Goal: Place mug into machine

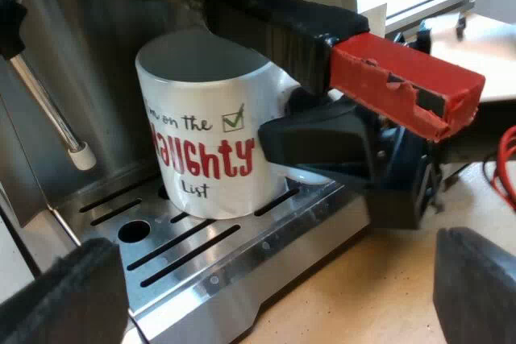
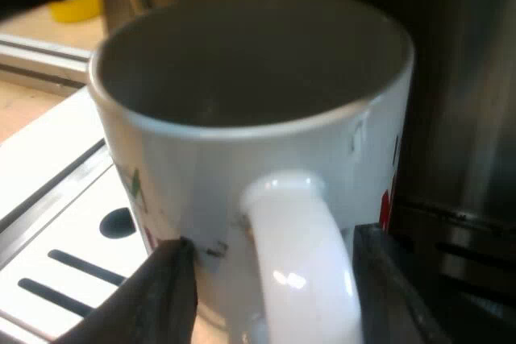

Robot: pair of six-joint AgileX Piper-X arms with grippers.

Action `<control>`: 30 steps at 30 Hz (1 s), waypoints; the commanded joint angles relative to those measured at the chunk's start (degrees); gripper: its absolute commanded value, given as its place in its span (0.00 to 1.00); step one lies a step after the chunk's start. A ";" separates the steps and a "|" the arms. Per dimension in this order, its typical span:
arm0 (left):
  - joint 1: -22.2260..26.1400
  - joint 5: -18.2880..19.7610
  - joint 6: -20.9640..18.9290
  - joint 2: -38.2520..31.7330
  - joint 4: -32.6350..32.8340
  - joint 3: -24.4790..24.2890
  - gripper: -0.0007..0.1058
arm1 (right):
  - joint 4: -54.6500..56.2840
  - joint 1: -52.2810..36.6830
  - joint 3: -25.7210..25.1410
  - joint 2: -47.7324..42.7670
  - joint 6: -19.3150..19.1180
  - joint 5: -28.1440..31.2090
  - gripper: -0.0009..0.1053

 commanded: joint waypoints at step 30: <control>-0.19 0.99 -0.73 -0.59 -3.13 -4.31 0.74 | 16.79 9.70 9.83 -26.08 -2.88 12.63 0.27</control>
